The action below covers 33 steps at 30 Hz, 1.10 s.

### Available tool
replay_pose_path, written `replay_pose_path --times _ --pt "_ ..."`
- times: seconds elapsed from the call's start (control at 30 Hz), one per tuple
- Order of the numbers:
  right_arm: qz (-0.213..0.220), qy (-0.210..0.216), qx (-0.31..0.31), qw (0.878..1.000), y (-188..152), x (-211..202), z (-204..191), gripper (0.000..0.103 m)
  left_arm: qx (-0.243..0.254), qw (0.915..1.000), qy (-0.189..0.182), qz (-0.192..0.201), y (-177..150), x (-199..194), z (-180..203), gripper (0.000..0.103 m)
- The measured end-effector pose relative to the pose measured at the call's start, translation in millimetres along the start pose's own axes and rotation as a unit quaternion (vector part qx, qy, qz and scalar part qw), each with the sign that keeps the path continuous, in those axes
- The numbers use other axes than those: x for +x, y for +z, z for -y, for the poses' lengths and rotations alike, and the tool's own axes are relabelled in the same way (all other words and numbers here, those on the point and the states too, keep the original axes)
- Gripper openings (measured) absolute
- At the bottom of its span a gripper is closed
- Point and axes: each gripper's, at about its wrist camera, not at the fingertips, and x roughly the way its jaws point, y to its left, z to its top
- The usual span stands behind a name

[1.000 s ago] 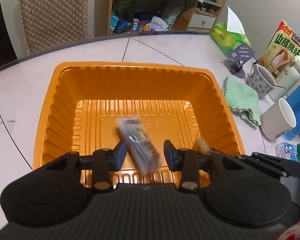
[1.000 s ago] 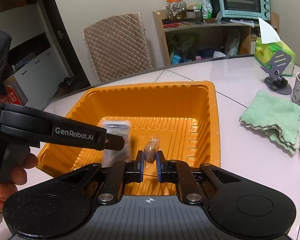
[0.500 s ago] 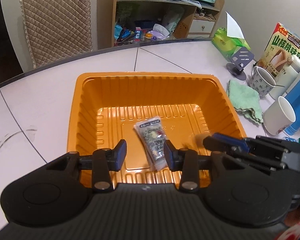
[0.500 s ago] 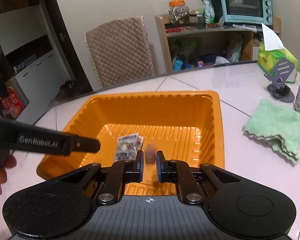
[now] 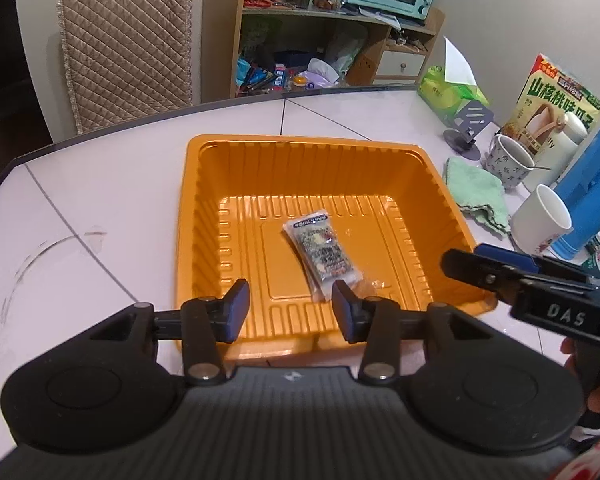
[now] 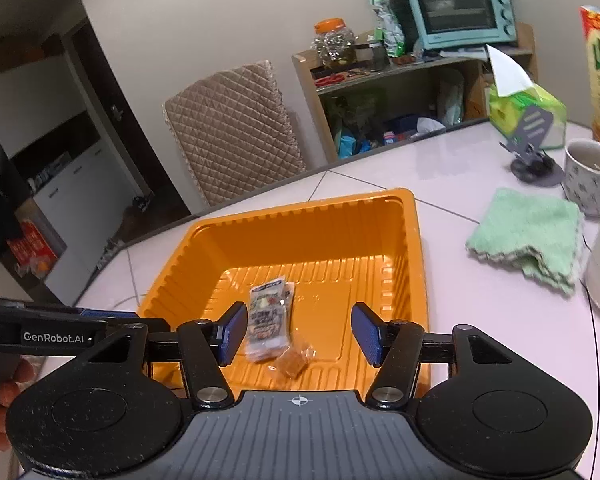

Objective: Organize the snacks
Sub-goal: 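Withdraw the left tool from the tray back toward the snack pile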

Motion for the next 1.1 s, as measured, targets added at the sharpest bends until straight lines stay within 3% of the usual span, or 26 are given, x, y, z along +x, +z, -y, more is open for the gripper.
replay_pose_path --times 0.5,0.73,1.1 --pt "0.005 0.021 0.062 0.998 -26 -80 -11 0.059 -0.018 0.9998 0.010 0.004 -58 -77 -25 0.043" --pt "0.004 0.010 0.049 0.999 -47 -107 -30 0.059 -0.020 0.9998 0.008 -0.002 -90 -104 -25 0.043" --pt "-0.034 0.018 0.033 0.999 -88 -125 -53 0.059 -0.043 0.9987 0.019 -0.017 -141 -130 -32 0.043"
